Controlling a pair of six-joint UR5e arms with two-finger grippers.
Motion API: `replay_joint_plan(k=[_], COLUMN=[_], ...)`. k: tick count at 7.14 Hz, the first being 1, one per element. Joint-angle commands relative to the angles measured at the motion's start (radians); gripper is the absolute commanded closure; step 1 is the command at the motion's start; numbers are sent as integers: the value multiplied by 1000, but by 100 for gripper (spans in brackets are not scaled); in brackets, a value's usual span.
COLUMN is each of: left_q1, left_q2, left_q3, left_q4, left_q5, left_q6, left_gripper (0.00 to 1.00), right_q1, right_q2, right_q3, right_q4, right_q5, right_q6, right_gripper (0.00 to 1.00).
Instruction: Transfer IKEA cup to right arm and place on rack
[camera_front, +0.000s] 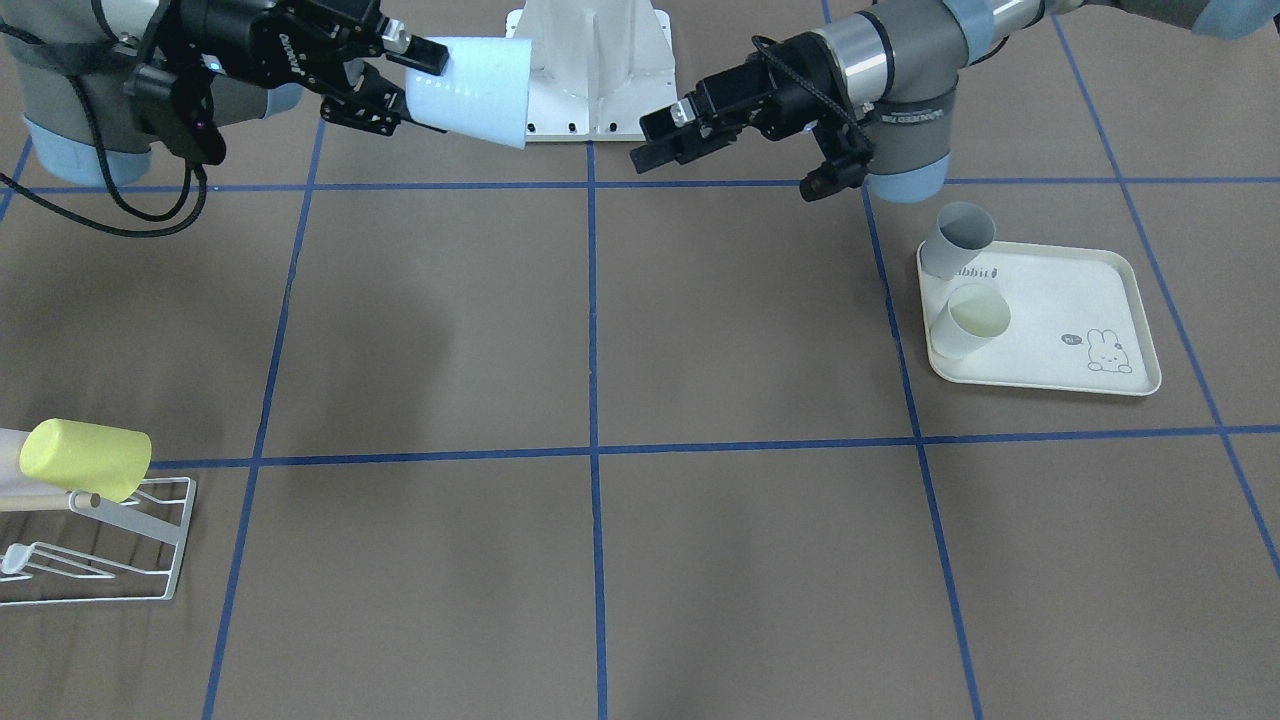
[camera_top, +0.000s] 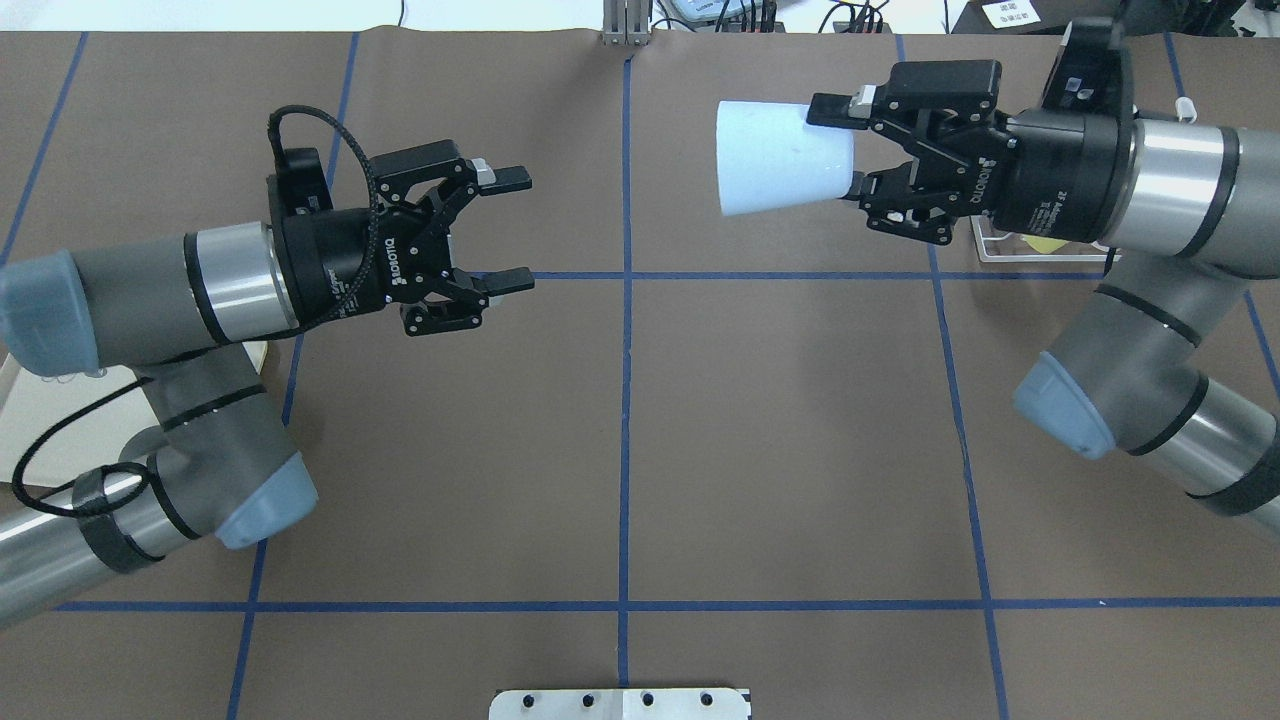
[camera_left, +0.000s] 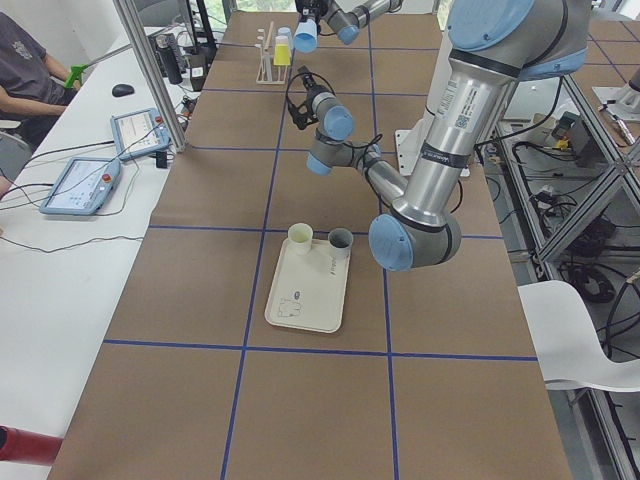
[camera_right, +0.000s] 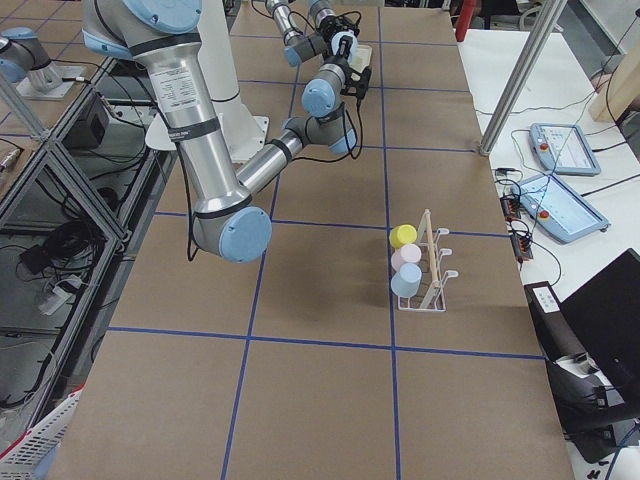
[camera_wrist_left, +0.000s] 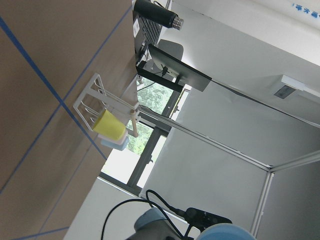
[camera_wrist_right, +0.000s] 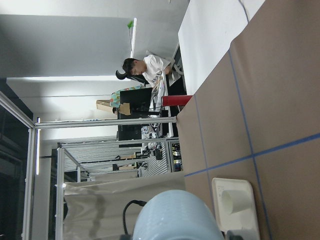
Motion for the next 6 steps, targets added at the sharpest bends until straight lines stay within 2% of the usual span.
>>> replay_joint_plan(k=[1,2,3,4,6], left_q1=[-158,-227,-289,-332,-371], left_q2=[9,22,25,38,103], left_q3=[2,2,4,2,4], left_q4=[222,294,352,398,405], left_q5=[-255,-341,-404,-435,-437], left_q6=[196,265,323,392,530], left_gripper=[0,0,0,0,0], right_q1=[131,192,248,300,380], right_q2=[-25,-35,-35,-25,-14], right_q3=[-119,-173,-175,-174,-164], right_q4=[-13,-56,-185,-341,-610], right_q5=[98,136,184,234,290], right_q6=[-175,-298,-461,-646,-1002], right_gripper=[64,64,64,64,64])
